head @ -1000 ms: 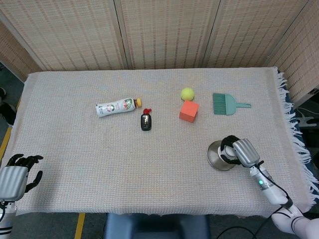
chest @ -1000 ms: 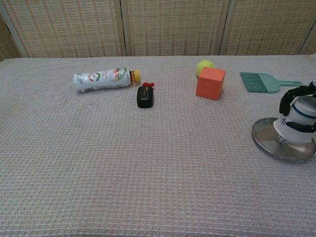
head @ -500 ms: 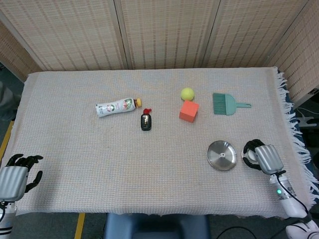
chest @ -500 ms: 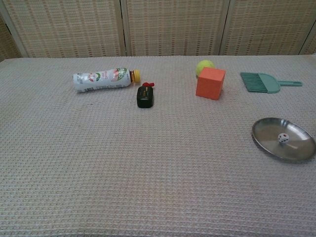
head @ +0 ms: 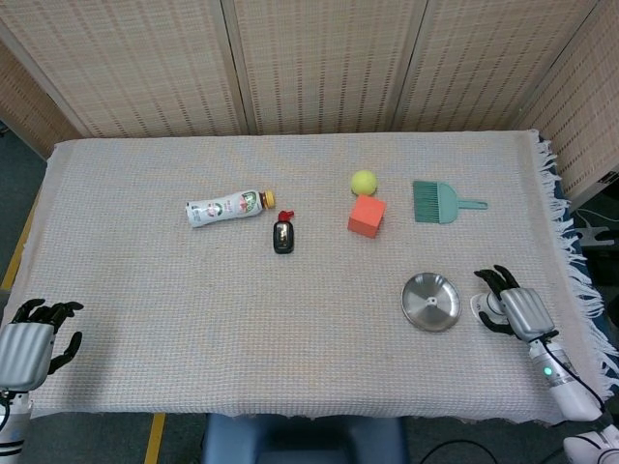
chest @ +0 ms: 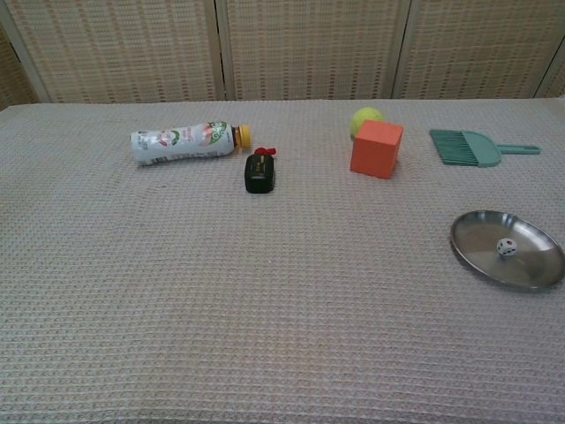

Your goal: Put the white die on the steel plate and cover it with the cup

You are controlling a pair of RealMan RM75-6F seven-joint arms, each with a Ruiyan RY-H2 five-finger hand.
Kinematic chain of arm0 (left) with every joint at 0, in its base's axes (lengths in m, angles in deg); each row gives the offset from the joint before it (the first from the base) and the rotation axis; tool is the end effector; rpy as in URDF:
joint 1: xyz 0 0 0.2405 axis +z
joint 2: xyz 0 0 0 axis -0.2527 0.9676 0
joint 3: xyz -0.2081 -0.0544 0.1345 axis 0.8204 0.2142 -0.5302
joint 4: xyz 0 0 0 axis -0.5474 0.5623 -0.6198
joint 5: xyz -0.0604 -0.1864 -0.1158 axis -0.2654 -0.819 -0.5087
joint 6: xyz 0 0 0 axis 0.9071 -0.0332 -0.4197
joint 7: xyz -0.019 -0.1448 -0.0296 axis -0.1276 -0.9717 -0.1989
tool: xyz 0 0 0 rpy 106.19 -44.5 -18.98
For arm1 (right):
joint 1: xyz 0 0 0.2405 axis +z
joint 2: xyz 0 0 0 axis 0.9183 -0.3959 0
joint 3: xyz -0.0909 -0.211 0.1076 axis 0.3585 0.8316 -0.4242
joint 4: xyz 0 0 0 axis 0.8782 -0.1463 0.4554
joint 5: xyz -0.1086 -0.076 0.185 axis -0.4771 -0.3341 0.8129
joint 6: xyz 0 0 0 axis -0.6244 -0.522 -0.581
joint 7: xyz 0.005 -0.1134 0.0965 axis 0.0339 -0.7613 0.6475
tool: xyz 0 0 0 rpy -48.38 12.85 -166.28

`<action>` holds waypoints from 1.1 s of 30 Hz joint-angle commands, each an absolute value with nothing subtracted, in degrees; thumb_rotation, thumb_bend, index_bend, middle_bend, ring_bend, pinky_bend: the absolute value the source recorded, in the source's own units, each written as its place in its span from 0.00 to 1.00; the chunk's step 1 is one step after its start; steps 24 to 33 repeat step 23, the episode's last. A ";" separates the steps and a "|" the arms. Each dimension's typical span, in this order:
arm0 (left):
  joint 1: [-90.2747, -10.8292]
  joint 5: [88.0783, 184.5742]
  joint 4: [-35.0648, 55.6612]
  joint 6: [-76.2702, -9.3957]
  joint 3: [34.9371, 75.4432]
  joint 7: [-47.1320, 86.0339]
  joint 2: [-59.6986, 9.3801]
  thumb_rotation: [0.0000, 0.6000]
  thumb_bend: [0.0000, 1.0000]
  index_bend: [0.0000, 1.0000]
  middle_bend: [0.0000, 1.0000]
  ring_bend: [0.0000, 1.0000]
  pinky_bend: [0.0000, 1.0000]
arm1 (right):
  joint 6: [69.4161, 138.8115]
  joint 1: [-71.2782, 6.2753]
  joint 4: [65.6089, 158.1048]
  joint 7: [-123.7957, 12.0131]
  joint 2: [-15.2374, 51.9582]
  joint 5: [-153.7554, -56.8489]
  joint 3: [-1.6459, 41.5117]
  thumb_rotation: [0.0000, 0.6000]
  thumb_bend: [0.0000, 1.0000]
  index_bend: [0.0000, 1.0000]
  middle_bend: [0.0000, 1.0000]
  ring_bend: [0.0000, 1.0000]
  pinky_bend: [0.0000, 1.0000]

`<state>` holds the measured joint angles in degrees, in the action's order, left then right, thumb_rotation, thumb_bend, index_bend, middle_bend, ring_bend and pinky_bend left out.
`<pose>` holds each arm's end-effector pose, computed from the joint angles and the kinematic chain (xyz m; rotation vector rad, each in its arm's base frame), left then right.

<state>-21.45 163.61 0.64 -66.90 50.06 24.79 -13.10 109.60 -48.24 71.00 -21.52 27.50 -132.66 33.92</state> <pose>-0.3235 0.2008 0.1253 -1.4375 -0.7012 -0.8711 -0.4140 -0.2743 0.0568 1.6066 -1.0688 0.8446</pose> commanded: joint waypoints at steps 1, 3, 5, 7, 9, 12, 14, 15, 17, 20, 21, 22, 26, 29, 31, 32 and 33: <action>-21.48 163.56 0.65 -66.82 50.08 24.71 -13.11 1.00 0.37 0.34 0.42 0.42 0.24 | 110.61 -47.81 75.69 -22.96 23.87 -133.81 34.43 1.00 0.07 0.00 0.00 0.00 0.23; -21.49 163.59 0.76 -66.81 50.06 24.85 -13.13 1.00 0.37 0.34 0.42 0.42 0.24 | 111.16 -47.63 81.49 -25.10 19.95 -134.33 34.68 1.00 0.06 0.00 0.00 0.00 0.19; -21.49 163.45 0.76 -66.73 50.10 24.81 -13.17 1.00 0.37 0.34 0.42 0.42 0.24 | 111.97 -47.77 91.62 -30.78 13.52 -134.25 34.56 1.00 0.06 0.00 0.00 0.00 0.15; -21.48 163.29 0.76 -66.63 50.13 24.73 -13.17 1.00 0.37 0.34 0.42 0.42 0.24 | 112.72 -48.69 103.87 -39.49 6.20 -133.13 34.34 1.00 0.06 0.00 0.00 0.00 0.12; -21.52 163.14 0.94 -66.51 50.18 24.81 -13.22 1.00 0.37 0.34 0.42 0.42 0.24 | 114.07 -50.56 115.46 -49.07 0.27 -130.44 33.75 1.00 0.06 0.00 0.00 0.00 0.11; -21.52 162.83 1.08 -66.29 50.25 24.58 -13.26 1.00 0.37 0.34 0.42 0.42 0.23 | 118.88 -53.90 124.58 -57.60 -2.07 -126.72 32.14 1.00 0.06 0.00 0.00 0.00 0.11; -21.60 162.79 1.13 -66.06 50.21 24.52 -13.26 1.00 0.37 0.34 0.42 0.42 0.23 | 123.58 -56.36 126.89 -60.46 -0.27 -124.37 30.25 1.00 0.06 0.00 0.00 0.00 0.10; -21.64 162.88 1.20 -66.02 50.16 24.62 -13.28 1.00 0.37 0.34 0.42 0.42 0.23 | 125.79 -57.04 127.01 -61.21 0.93 -124.43 29.34 1.00 0.06 0.00 0.00 0.00 0.10; -21.71 163.03 1.23 -65.92 50.06 24.78 -13.37 1.00 0.37 0.34 0.42 0.42 0.23 | 127.74 -57.58 125.66 -61.82 2.38 -125.11 28.64 1.00 0.06 0.00 0.00 0.00 0.09; -21.80 163.18 1.21 -65.68 49.88 25.06 -13.46 1.00 0.37 0.34 0.42 0.42 0.23 | 128.32 -58.23 124.19 -64.67 3.67 -124.50 28.18 1.00 0.06 0.00 0.00 0.00 0.06; -21.84 163.20 1.24 -65.58 49.83 25.33 -13.47 1.00 0.37 0.34 0.42 0.42 0.23 | 127.79 -58.34 124.57 -65.77 3.53 -124.07 28.23 1.00 0.06 0.00 0.00 0.00 0.06; -21.87 163.20 1.27 -65.52 49.82 25.49 -13.51 1.00 0.37 0.34 0.42 0.42 0.23 | 127.29 -58.39 125.06 -66.36 3.31 -123.82 28.31 1.00 0.06 0.00 0.00 0.00 0.06; -21.90 163.19 1.27 -65.48 49.82 25.59 -13.54 1.00 0.37 0.34 0.42 0.42 0.23 | 126.79 -58.47 125.64 -66.78 3.02 -123.70 28.51 1.00 0.06 0.00 0.00 0.00 0.06; -21.90 163.19 1.27 -65.48 49.82 25.59 -13.54 1.00 0.37 0.34 0.42 0.42 0.23 | 126.79 -58.47 125.64 -66.78 3.02 -123.70 28.51 1.00 0.06 0.00 0.00 0.00 0.06; -21.90 163.19 1.27 -65.48 49.82 25.59 -13.54 1.00 0.37 0.34 0.42 0.42 0.23 | 126.79 -58.47 125.64 -66.78 3.02 -123.70 28.51 1.00 0.06 0.00 0.00 0.00 0.06; -21.90 163.19 1.27 -65.48 49.82 25.59 -13.54 1.00 0.37 0.34 0.42 0.42 0.23 | 126.79 -58.47 125.64 -66.78 3.02 -123.70 28.51 1.00 0.06 0.00 0.00 0.00 0.06; -21.90 163.19 1.27 -65.48 49.82 25.59 -13.54 1.00 0.37 0.34 0.42 0.42 0.23 | 126.79 -58.47 125.64 -66.78 3.02 -123.70 28.51 1.00 0.06 0.00 0.00 0.00 0.06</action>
